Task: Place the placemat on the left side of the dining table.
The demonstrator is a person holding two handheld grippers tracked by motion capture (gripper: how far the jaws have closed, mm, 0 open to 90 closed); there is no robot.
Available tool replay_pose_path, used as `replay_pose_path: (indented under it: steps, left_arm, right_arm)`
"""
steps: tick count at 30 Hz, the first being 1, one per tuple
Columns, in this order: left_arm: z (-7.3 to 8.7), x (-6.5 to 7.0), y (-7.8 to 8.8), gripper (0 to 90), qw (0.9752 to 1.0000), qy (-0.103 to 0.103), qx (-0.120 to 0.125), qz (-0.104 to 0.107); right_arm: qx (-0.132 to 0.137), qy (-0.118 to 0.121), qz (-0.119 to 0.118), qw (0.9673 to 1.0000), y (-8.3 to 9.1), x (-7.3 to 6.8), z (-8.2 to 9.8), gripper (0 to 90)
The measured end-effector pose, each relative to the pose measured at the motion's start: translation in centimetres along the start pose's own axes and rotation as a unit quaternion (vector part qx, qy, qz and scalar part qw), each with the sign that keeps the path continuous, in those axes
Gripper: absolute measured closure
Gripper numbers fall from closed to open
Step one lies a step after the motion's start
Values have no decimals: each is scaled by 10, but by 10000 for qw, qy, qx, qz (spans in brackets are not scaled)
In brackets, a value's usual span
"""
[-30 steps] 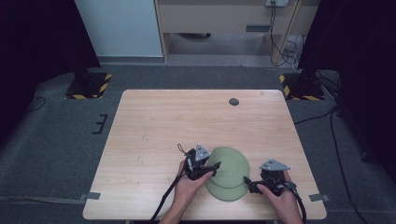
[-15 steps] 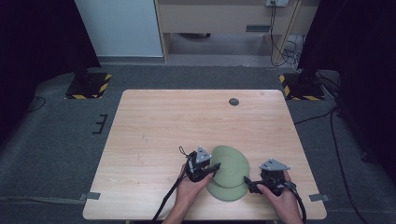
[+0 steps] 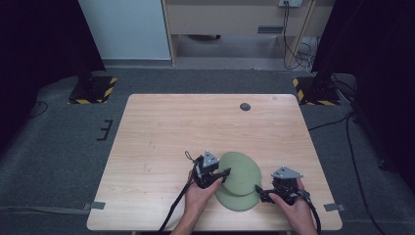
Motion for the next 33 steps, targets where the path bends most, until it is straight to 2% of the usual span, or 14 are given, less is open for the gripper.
replay_pose_path:
  steps: [3, 6, 8, 9, 12, 14, 19, 24, 28, 33]
  left_arm:
    - [-1, -2, 2, 668, 9999, 124, 71, 71]
    - [0, -3, 1, 691, 10000, 66, -5, 71]
    - [1, -4, 1, 709, 9999, 100, -24, 80]
    - [1, -5, 1, 720, 9999, 133, -29, 92]
    - [2, -6, 0, 741, 9999, 137, -24, 76]
    - [1, -6, 0, 760, 9999, 107, -3, 87]
    - [0, -7, 0, 800, 9998, 125, 12, 130]
    - [-3, -6, 0, 845, 9997, 117, 48, 191]
    - [-8, -4, 1, 852, 9996, 64, 118, 245]
    - [-14, -1, 5, 853, 9994, 15, 198, 299]
  right_arm:
    - [-2, -11, -1, 10000, 0, 0, 0, 9]
    - [-6, -22, -5, 10000, 0, 0, 0, 9]
    - [-5, -33, -3, 10000, 0, 0, 0, 9]
    - [-17, -70, -21, 10000, 0, 0, 0, 10]
    - [-74, -387, -73, 9992, -2, 6, 1, 33]
    - [-7, -627, 119, 9980, -1, 16, -1, 52]
    - [-73, -859, 564, 9947, 4, 39, 3, 61]
    - [-152, -905, 737, 9931, 5, 49, 9, 62]
    - [-158, -747, 849, 9935, 3, 52, 10, 58]
    - [-168, -724, 857, 9935, 2, 53, 10, 56]
Point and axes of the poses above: each handheld gripper's, and its own axes: y roughly backward along the jaws, z roughly out of its underside, x roughly to its right, the point moved 7 cm from there along -y, roughly forward along the jaws, and after that the axes turned 12 degrees about x, right-handed, at the moved point
